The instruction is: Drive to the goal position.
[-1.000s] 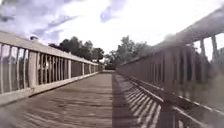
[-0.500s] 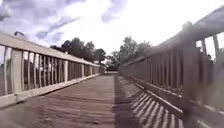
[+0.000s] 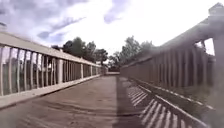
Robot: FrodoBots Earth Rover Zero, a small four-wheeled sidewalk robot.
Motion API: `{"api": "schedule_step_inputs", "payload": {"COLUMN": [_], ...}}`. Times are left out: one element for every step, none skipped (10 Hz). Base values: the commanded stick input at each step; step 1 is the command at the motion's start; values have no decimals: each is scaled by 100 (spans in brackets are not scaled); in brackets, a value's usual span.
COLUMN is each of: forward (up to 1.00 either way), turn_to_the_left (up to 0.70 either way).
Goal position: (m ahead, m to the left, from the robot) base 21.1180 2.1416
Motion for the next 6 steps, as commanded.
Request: {"api": "schedule_step_inputs", "payload": {"forward": [100,100,100,100,100,100], "turn_to_the_left": [0,0,0,-27,-40,-40]}}
